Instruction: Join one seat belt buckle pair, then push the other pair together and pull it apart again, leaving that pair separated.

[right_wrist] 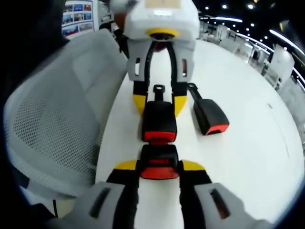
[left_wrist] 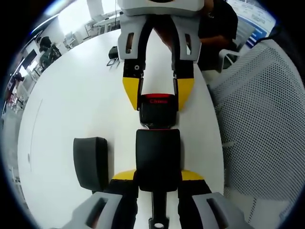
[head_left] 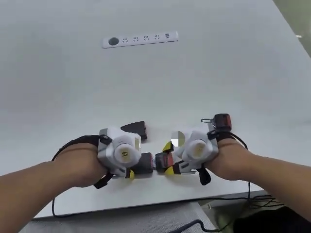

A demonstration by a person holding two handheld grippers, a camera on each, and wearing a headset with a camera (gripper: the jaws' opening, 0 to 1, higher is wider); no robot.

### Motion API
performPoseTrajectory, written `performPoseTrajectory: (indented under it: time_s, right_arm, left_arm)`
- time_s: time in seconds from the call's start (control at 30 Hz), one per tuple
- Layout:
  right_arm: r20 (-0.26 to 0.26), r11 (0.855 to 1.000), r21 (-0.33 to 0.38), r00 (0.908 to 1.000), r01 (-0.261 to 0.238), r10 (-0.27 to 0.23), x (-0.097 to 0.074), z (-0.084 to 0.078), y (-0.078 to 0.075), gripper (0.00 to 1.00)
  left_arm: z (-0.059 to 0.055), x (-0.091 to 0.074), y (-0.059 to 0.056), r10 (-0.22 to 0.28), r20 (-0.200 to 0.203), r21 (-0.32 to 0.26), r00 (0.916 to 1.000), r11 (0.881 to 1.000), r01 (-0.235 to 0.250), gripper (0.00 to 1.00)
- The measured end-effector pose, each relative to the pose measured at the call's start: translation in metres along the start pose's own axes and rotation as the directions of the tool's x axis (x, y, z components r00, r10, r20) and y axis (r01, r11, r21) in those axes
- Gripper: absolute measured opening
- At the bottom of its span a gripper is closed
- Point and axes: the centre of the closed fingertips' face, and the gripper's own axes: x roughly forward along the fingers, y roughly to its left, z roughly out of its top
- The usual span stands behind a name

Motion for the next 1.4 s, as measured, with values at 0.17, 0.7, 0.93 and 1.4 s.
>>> performPoseTrajectory:
  time_s: [0.17,0.7,0.93,1.4]
  right_arm:
    - [0.007,1.000,-0.004,1.0000,-0.006,0.006,0.000,-0.001,0.000,0.31]
    - [-0.037,1.000,-0.018,0.9993,-0.006,0.005,-0.002,0.007,-0.001,0.33]
    - [0.006,0.999,-0.031,0.9998,0.020,-0.020,-0.024,0.024,-0.007,0.33]
    - [-0.045,0.986,0.031,0.9854,0.166,-0.164,-0.079,-0.047,-0.071,0.34]
  left_arm:
    - [0.001,0.000,-0.001,0.003,-0.001,-0.002,1.0000,1.000,-0.003,0.32]
    - [0.007,-0.012,0.001,0.055,-0.020,-0.065,0.9983,0.996,-0.056,0.33]
    - [0.018,-0.040,0.018,0.096,0.049,-0.154,0.9942,0.984,-0.087,0.35]
    - [0.005,-0.037,0.083,0.191,0.006,-0.135,0.9816,0.973,-0.188,0.40]
